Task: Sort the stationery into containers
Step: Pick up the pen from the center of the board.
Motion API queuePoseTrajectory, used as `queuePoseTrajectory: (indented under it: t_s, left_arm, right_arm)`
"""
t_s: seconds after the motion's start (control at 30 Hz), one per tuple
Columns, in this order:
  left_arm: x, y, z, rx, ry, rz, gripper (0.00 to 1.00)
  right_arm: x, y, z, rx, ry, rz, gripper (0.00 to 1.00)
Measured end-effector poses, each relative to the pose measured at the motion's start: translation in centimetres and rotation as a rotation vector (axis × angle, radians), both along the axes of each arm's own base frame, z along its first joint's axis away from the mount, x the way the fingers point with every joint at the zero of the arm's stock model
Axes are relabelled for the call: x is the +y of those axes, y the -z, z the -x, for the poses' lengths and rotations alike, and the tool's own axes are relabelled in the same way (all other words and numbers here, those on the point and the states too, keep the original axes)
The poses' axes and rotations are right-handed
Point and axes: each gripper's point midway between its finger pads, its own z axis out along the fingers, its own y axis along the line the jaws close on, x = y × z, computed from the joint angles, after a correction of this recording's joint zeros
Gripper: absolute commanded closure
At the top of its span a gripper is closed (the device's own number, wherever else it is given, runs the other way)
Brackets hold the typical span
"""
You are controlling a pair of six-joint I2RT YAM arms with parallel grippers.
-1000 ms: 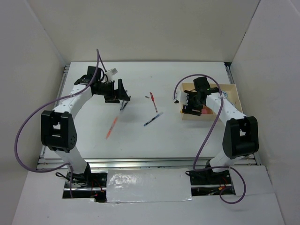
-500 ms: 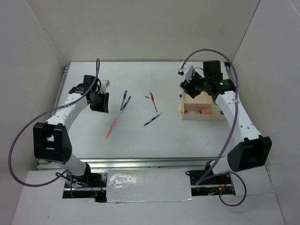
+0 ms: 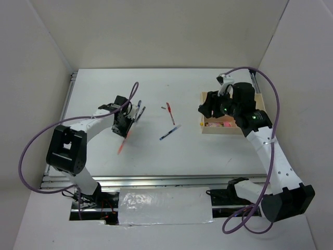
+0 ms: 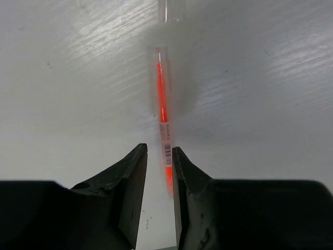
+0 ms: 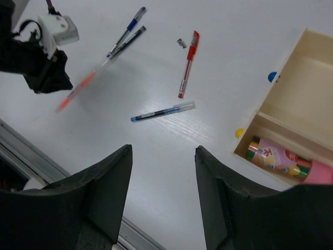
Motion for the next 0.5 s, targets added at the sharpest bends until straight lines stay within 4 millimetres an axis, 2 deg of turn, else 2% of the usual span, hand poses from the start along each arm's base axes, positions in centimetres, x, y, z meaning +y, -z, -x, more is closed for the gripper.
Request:
queuePoseTrajectory:
  t_s: [0.17, 0.3, 0.47, 0.5]
  left_arm:
    - [-1.2, 2.5, -0.1, 0.039, 0.033, -0.020, 0.62]
    - [-1.9, 3.8, -0.2, 0.058, 0.040, -0.020, 0.66]
    - [-2.5, 3.9, -1.2, 0.051, 0.016, -0.004, 0.71]
    - [-2.6, 3.9, -1.3, 0.050, 0.009, -0.002, 0.76]
  right_arm:
    - [-1.3, -0.5, 0.6, 0.038, 0.113, -0.122, 0.40]
    - [-1.1, -1.3, 0.9, 0.051, 0.125, -0.190, 0.40]
    - [-0.6, -0.4, 1.3, 0.104, 0.117, -0.233, 0.40]
    - [-0.6, -0.2, 1.4, 0.115, 0.114, -0.239, 0.41]
